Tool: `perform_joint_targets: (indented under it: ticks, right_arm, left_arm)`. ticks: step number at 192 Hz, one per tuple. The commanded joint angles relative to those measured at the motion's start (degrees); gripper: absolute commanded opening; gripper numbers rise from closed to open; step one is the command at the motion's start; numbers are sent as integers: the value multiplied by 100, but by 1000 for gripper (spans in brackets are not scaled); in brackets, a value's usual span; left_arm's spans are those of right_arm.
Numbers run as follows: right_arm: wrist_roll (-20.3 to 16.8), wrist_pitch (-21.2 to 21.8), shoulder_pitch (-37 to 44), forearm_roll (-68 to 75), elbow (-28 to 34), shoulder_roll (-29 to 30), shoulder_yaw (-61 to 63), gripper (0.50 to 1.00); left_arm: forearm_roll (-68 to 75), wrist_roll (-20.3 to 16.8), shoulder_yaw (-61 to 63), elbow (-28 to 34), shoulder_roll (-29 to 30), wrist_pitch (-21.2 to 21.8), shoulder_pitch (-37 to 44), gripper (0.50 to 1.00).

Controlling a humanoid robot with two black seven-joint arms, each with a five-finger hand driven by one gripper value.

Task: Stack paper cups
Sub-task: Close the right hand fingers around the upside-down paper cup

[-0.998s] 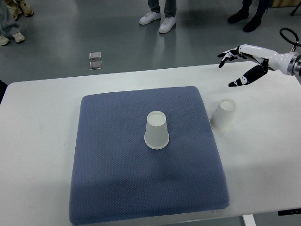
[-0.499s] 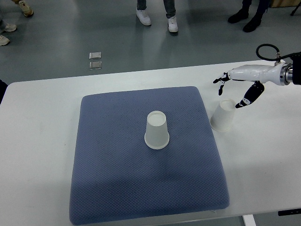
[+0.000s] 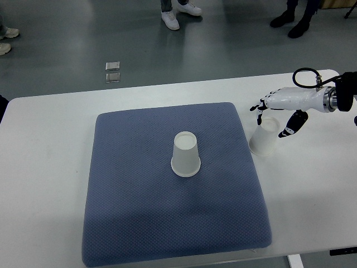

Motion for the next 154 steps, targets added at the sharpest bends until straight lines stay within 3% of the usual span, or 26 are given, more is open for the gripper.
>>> perform_joint_targets:
  ticks: [1, 44, 94, 154]
  right_arm:
    - [0, 3, -38, 44, -16, 92, 8, 907]
    - [-9, -32, -152, -9, -104, 171, 8, 907]
    - [-17, -550, -293, -36, -359, 312, -238, 905]
    - [-9, -735, -293, -97, -561, 408, -361, 905]
  left_arm:
    - [0, 3, -1, 0, 0, 0, 0, 1000]
    - [0, 3, 8, 0, 0, 0, 0, 1000]
    - [0, 3, -1, 0, 0, 0, 0, 1000]
    - [0, 3, -1, 0, 0, 0, 0, 1000]
